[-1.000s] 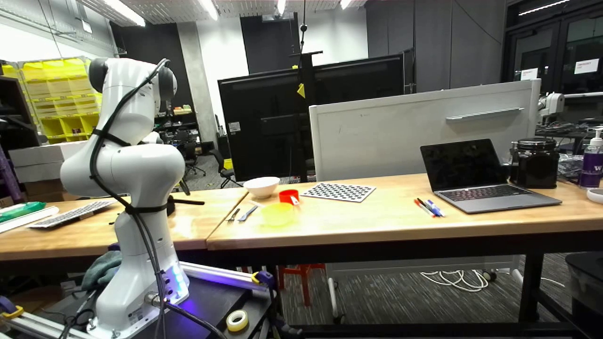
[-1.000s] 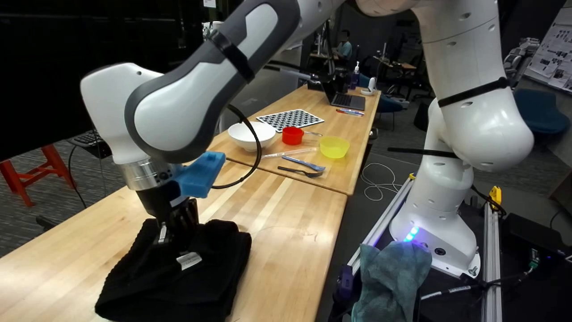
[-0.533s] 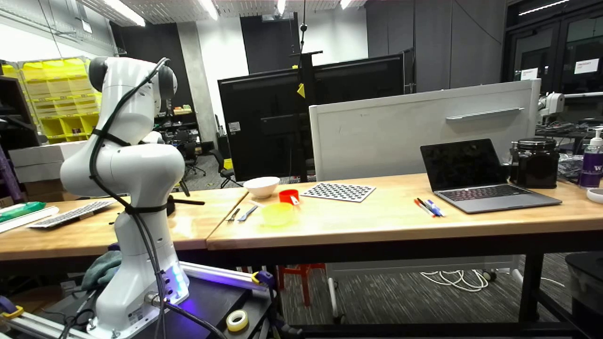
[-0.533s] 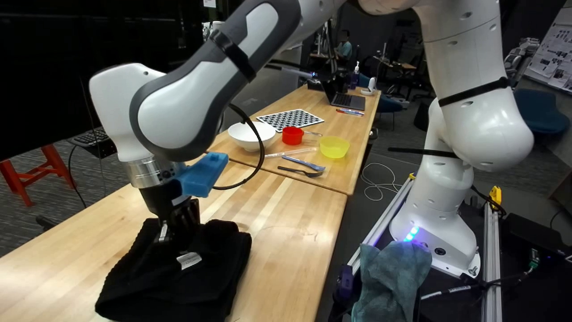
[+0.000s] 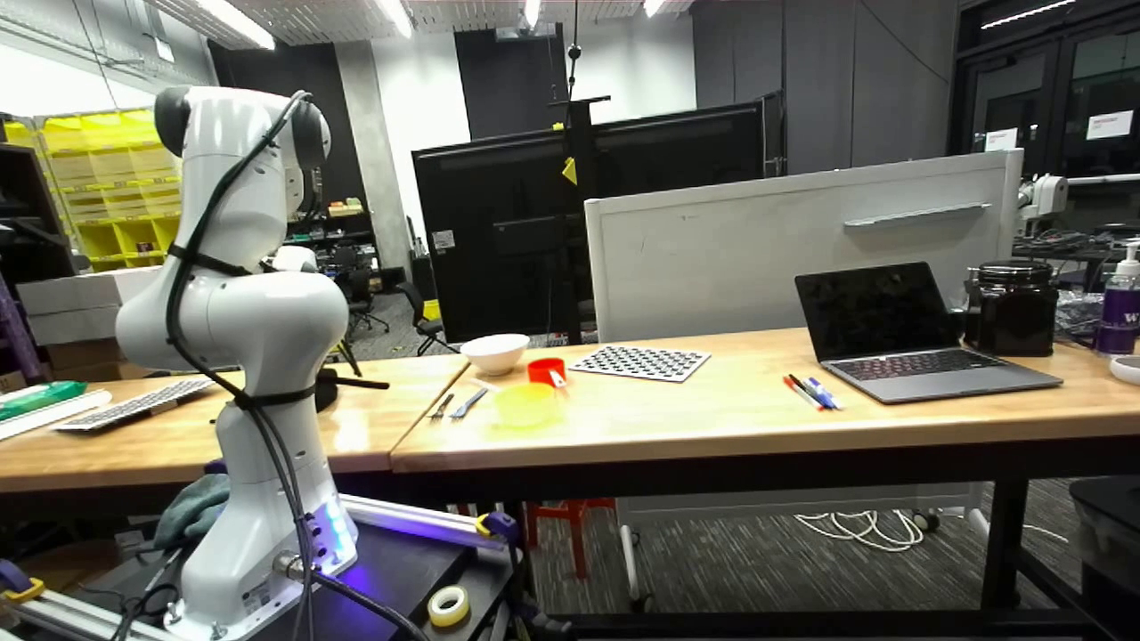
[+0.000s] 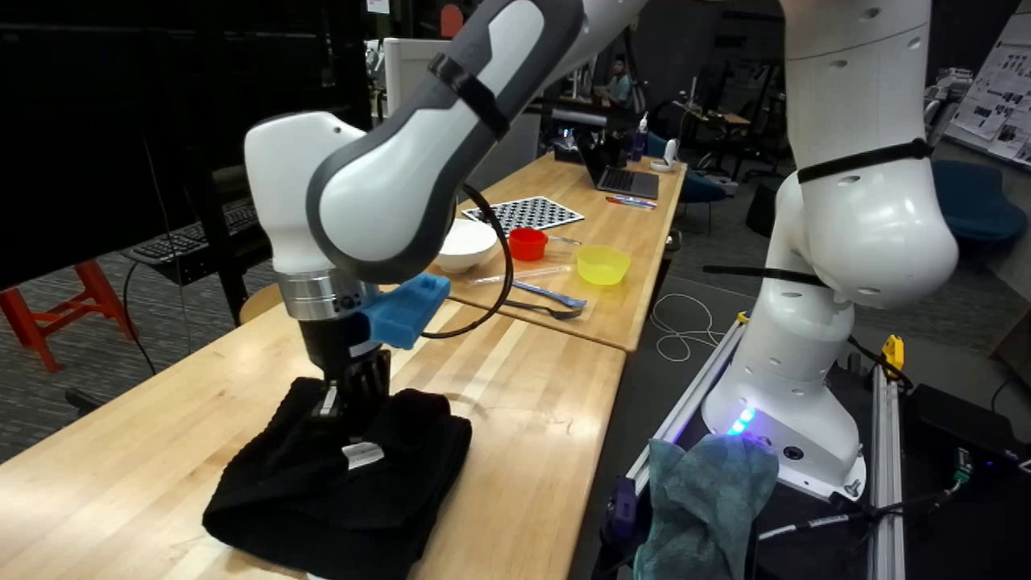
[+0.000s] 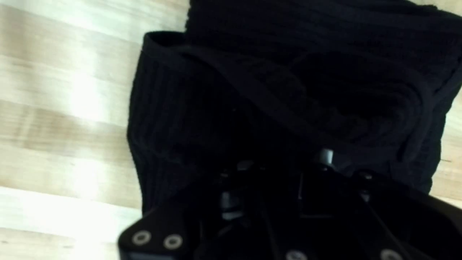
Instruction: Use the black towel to clean the table
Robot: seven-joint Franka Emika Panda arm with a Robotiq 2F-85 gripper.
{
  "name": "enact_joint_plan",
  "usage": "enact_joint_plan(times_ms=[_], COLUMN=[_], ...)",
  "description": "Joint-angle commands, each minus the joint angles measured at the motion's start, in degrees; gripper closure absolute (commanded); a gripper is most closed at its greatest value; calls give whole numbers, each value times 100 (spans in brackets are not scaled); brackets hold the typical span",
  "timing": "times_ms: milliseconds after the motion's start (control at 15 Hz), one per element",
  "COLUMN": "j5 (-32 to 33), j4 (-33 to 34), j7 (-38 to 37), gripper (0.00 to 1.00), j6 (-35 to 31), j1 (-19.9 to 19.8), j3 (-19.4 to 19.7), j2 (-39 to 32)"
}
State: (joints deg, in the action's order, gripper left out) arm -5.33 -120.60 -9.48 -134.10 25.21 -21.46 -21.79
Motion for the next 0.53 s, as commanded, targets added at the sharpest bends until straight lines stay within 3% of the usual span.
enact_joint_plan(times_ms=[0,467], j5=[-103,-254], j4=[-1209,-2403], j7=[122,731], gripper=[96,96], j6=[-438,-850], j1=[-228,-771], j3=[107,224], j2=[618,1353])
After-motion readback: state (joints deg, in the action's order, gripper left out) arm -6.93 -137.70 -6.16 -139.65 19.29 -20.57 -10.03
